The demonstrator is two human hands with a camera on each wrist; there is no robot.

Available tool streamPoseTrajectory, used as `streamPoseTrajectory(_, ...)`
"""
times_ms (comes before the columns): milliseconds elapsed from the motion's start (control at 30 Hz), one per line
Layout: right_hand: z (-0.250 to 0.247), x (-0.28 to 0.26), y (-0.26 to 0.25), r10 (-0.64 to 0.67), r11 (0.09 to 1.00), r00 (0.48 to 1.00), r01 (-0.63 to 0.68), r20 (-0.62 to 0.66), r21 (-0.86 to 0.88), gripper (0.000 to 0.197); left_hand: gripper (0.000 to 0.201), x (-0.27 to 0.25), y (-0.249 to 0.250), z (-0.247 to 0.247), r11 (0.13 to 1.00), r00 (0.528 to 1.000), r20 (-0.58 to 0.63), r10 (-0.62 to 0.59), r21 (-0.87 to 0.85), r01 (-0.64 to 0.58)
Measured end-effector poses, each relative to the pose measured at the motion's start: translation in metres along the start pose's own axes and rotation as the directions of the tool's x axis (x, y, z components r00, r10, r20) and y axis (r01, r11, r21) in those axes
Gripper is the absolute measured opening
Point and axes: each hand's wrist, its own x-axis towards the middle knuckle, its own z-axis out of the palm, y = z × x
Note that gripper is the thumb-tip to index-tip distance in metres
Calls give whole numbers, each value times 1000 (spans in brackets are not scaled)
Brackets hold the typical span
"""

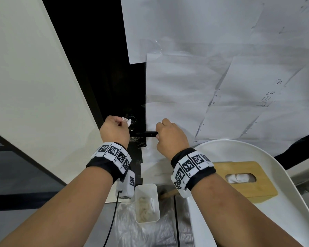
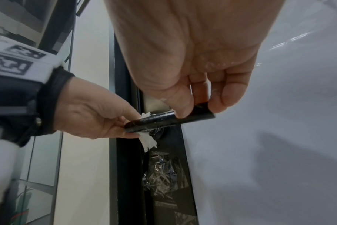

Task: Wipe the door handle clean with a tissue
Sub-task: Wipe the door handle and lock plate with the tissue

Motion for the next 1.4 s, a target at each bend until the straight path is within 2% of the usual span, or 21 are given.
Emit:
streamPoseTrajectory(100, 0, 0, 0, 1, 1000, 1000, -1, -2, 3, 11, 16, -1, -8, 4, 983, 989, 32, -144, -111, 147)
streamPoseTrajectory(167, 0, 0, 0, 0, 1000, 1000, 0, -6, 3, 11, 19, -2, -10, 6, 935, 960, 104, -259, -223, 276)
streamPoseTrajectory(300, 1, 0, 0, -2, 1000, 1000, 2, -5, 4, 12, 22, -1, -6, 8, 656, 815, 348, -464, -484, 580)
streamPoseTrajectory(367, 1, 0, 1, -1, 1000, 1000, 1, -7, 5, 12, 26, 2, -5, 7, 548, 749, 465, -473, -511, 663)
streamPoseTrajectory(433, 2, 0, 1, 0, 1000, 1000, 0, -7, 3, 12, 28, 4, -6, 7, 492, 700, 555, -450, -499, 713)
streamPoseTrajectory(500, 1, -1, 2, -3, 1000, 1000, 3, -4, 8, 13, 26, 5, -5, 5, 460, 684, 578, -445, -508, 728)
streamPoseTrajectory(600, 1, -1, 2, -5, 1000, 1000, 5, -3, 12, 12, 28, 8, -6, 5, 437, 691, 563, -452, -536, 722)
streamPoseTrajectory(700, 0, 0, 2, -4, 1000, 1000, 4, -2, 5, 12, 26, 9, -6, 7, 492, 735, 504, -454, -546, 678)
streamPoseTrajectory(833, 0, 0, 2, 0, 1000, 1000, 0, 5, 7, 12, 13, 5, -8, 7, 668, 848, 340, -406, -523, 529)
streamPoseTrajectory(933, 1, 0, 2, 5, 1000, 1000, -5, 10, 8, 12, 8, -2, -5, 0, 852, 941, 187, -284, -400, 337)
streamPoseTrajectory(1000, 1, 0, 2, 4, 1000, 1000, -4, 10, 7, 12, 9, -6, -3, -5, 929, 977, 135, -167, -311, 202)
streamPoseTrajectory(1100, 2, 0, 1, 5, 1000, 1000, -5, 3, 0, 12, 7, -8, -2, -13, 962, 993, 100, -68, -256, 91)
streamPoseTrajectory(1233, 2, 0, 2, 10, 1000, 1000, -10, 0, -13, 12, 20, -11, 0, -19, 982, 998, 47, 48, -186, -39)
streamPoseTrajectory(1333, 2, 0, 1, 10, 1000, 1000, -10, 4, -16, 12, 15, -12, 3, -21, 975, 988, 23, 154, -163, -148)
streamPoseTrajectory(1400, 2, 0, 1, 8, 1000, 1000, -8, 5, -18, 13, 17, -11, 6, -19, 968, 969, 53, 241, -90, -236)
